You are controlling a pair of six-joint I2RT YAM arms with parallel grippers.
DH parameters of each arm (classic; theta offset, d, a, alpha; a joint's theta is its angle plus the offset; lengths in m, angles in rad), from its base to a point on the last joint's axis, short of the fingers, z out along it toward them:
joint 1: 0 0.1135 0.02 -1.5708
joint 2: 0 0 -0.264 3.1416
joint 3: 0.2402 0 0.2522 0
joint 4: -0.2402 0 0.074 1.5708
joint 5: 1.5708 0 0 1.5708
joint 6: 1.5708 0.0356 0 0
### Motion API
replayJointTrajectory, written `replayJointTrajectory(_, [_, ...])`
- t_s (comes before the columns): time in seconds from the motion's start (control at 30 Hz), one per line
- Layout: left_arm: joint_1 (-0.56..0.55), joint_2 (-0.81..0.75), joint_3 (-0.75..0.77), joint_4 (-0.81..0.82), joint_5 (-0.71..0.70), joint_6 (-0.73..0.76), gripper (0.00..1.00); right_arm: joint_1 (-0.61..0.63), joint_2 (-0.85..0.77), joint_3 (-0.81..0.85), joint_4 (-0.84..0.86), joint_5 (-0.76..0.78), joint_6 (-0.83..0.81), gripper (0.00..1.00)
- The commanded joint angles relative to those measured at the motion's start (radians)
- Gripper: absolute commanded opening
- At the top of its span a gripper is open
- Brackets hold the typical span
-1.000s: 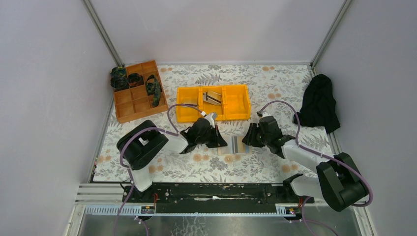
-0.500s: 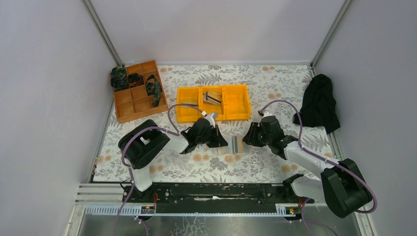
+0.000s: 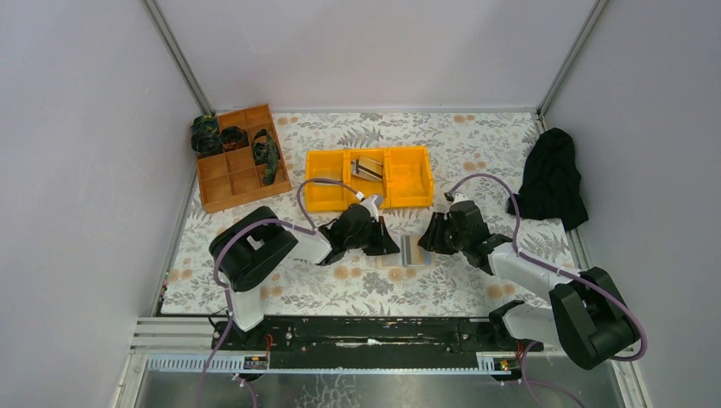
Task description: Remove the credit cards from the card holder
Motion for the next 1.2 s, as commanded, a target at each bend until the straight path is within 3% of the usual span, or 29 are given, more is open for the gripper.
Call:
replayJointTrajectory(0.0, [-0.014, 0.034, 0.023, 0.029, 0.007, 0.008, 0.00, -0.004, 0.008, -0.010, 0.046, -0.024, 0.001, 0.42])
replayJointTrajectory(0.53, [-0.017, 0.102, 0.036, 0.042, 0.013, 0.001, 0.00, -0.004, 0.042, -0.025, 0.100, -0.076, 0.029, 0.42])
replayJointTrajectory(1.17, [-0.018, 0.106, 0.032, 0.048, 0.019, 0.001, 0.00, -0.005, -0.035, 0.004, 0.064, -0.124, 0.045, 0.41])
